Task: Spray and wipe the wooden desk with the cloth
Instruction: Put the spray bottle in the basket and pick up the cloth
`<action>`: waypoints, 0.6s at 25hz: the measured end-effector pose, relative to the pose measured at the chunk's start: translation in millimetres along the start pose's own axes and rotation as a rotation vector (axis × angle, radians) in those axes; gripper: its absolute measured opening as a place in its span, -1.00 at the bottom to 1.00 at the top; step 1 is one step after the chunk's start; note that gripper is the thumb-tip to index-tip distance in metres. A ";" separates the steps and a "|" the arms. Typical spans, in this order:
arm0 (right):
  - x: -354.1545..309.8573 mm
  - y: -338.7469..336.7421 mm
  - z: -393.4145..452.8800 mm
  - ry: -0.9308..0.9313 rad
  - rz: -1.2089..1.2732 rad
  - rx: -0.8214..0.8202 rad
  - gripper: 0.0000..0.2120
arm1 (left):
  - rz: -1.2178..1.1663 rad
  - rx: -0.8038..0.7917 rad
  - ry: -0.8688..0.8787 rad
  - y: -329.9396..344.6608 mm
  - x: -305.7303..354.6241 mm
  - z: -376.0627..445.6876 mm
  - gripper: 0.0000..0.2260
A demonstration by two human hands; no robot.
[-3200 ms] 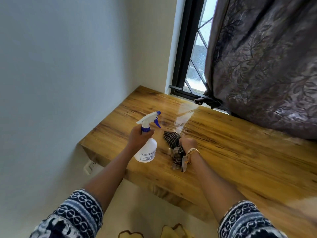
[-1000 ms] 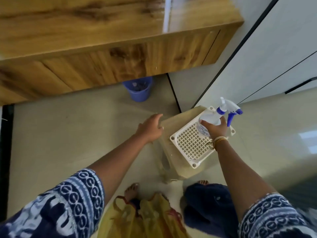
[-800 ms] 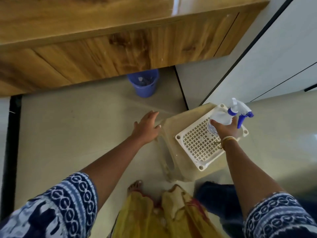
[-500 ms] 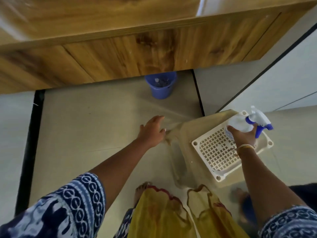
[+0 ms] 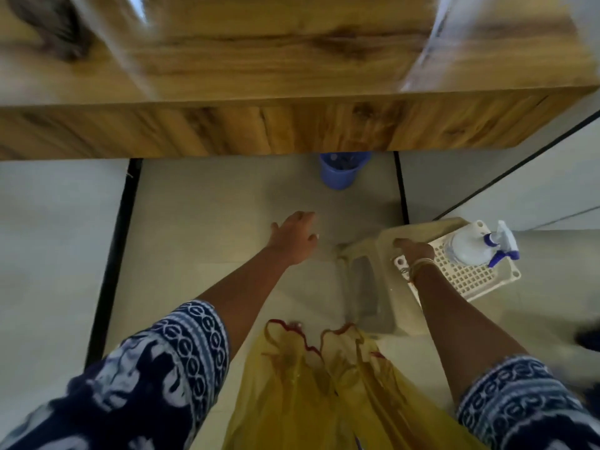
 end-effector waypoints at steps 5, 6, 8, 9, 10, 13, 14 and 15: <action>-83.6 100.2 -121.6 -0.343 -0.391 -0.387 -0.63 | 0.056 0.108 -0.086 -90.8 -66.1 -27.8 -0.53; -97.7 120.7 -144.3 -0.360 -0.382 -0.438 -0.64 | 0.054 0.133 -0.117 -109.3 -81.9 -31.5 -0.54; -125.8 164.7 -194.4 -0.393 -0.364 -0.547 -0.65 | 0.036 0.184 -0.183 -147.4 -115.1 -37.2 -0.55; -142.4 183.9 -219.5 -0.422 -0.338 -0.575 -0.69 | 0.029 0.210 -0.210 -167.0 -131.5 -39.2 -0.55; -159.0 203.5 -240.7 -0.480 -0.306 -0.590 -0.76 | 0.015 0.240 -0.230 -186.5 -147.5 -40.6 -0.55; -208.4 249.3 -305.2 -0.612 -0.167 -0.616 -0.87 | -0.057 0.357 -0.296 -241.9 -196.3 -47.9 -0.56; -225.1 261.6 -322.8 -0.623 -0.108 -0.640 -0.86 | -0.058 0.399 -0.316 -257.8 -210.6 -49.4 -0.58; -240.8 272.1 -337.2 -0.640 -0.066 -0.659 -0.87 | -0.062 0.432 -0.339 -271.0 -223.0 -49.6 -0.61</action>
Point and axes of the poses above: each hand's wrist, its own z-axis towards the middle knuckle, its own y-axis out of the palm, x = y × z, the point moved 1 cm from there along z, towards the middle knuckle, and after that the axes turned 9 degrees about x, right-handed, at the moved point
